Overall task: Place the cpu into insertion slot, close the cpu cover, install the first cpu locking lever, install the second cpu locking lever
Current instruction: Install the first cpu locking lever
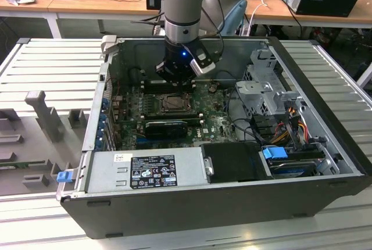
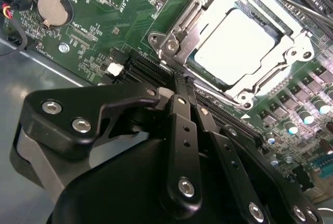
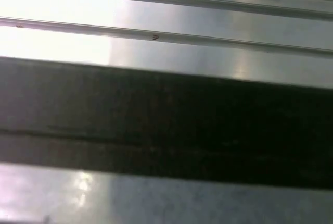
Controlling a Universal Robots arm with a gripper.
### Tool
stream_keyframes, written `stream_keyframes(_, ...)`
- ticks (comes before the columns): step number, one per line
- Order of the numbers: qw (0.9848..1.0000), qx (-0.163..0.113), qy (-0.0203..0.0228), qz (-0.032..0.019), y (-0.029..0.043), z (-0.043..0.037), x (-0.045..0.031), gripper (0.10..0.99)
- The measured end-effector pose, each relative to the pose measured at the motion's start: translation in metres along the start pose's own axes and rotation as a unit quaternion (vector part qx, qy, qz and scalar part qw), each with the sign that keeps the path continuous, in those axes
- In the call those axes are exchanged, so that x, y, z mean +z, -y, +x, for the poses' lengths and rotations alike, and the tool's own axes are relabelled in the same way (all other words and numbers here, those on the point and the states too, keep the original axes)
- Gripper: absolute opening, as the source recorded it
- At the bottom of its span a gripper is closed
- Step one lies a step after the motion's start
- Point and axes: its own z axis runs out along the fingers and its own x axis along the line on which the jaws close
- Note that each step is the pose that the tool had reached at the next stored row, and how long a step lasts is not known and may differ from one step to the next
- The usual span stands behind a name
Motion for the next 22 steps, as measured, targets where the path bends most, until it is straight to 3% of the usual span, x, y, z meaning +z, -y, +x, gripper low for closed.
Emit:
stream_keyframes(16, 1.0, 0.0, -0.0001, 0.002, -0.0002, -0.0017, 0.0039, 0.106)
stream_keyframes(22, 0.9999, 0.0, -0.0011, 0.0111, -0.0001, -0.0018, 0.004, 0.106)
